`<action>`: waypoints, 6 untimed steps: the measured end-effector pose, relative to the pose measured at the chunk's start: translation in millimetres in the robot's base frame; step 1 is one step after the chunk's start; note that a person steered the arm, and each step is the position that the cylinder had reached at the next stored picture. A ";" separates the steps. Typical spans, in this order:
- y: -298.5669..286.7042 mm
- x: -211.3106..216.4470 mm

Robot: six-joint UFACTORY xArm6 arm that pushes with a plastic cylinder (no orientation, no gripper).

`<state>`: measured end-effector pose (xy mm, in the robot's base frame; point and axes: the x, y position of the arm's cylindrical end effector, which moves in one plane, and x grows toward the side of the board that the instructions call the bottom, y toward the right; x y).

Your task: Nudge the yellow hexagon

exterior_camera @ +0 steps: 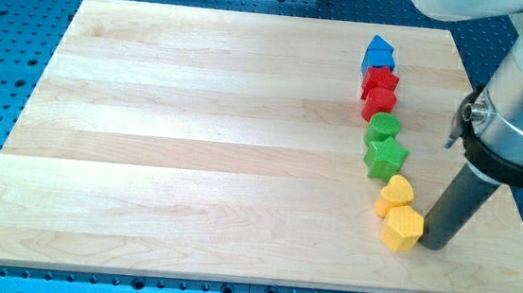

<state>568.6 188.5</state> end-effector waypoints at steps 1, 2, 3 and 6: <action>-13.2 0.0; -16.1 0.5; 40.2 6.9; 42.7 9.4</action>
<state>577.9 231.2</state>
